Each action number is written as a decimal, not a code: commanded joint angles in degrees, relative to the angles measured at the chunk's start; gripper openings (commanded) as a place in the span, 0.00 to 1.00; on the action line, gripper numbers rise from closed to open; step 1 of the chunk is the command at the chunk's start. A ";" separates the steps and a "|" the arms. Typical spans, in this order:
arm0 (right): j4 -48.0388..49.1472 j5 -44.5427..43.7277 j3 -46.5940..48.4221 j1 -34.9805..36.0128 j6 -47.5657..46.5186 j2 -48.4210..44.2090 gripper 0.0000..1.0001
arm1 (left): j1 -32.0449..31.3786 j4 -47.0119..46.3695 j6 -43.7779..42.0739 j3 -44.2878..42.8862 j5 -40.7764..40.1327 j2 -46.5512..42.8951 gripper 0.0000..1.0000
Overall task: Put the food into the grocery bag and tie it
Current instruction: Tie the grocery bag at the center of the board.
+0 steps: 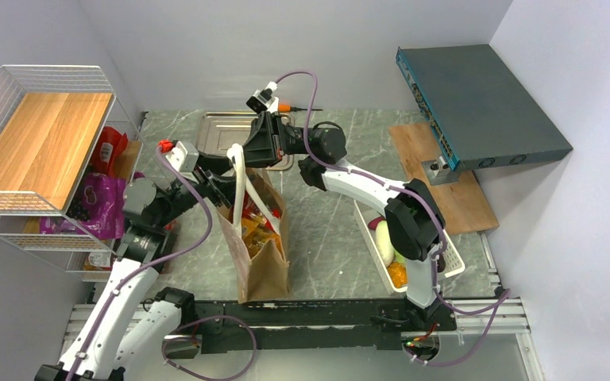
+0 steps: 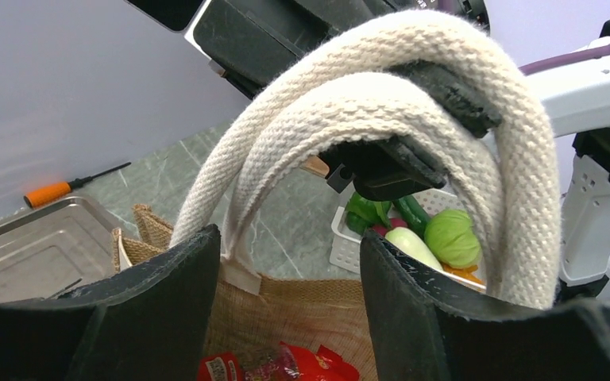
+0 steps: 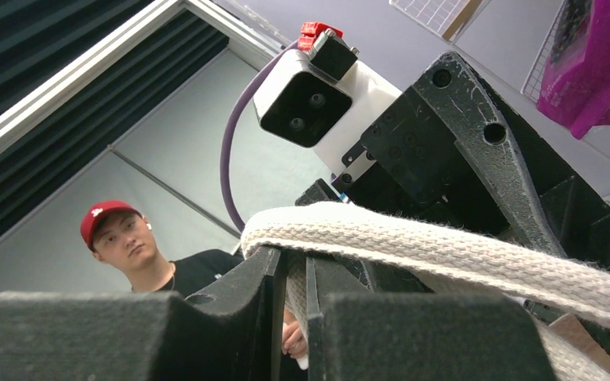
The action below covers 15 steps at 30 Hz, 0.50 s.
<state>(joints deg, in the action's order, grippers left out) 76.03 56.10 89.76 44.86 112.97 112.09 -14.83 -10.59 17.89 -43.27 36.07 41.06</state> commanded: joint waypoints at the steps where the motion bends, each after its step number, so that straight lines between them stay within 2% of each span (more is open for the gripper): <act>1: 10.08 -6.58 5.77 -0.23 4.01 -2.22 0.00 | 0.06 -10.02 3.40 1.05 -1.84 1.35 0.66; 5: 11.47 -6.29 6.74 -0.56 5.86 -1.22 0.00 | 0.06 -16.05 6.74 1.45 -1.21 4.31 0.58; 8: 12.63 -6.09 7.46 -0.81 7.40 -0.30 0.00 | 0.06 -21.93 10.05 1.91 -0.71 6.20 0.47; 15: 15.02 -6.64 5.83 -1.99 9.08 -0.21 0.00 | 0.07 -23.93 12.27 0.88 3.40 7.98 0.25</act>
<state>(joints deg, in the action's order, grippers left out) 80.09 56.25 92.07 43.38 117.32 114.80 -14.72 -27.40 27.55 -41.32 36.40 49.30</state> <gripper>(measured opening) 0.130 0.302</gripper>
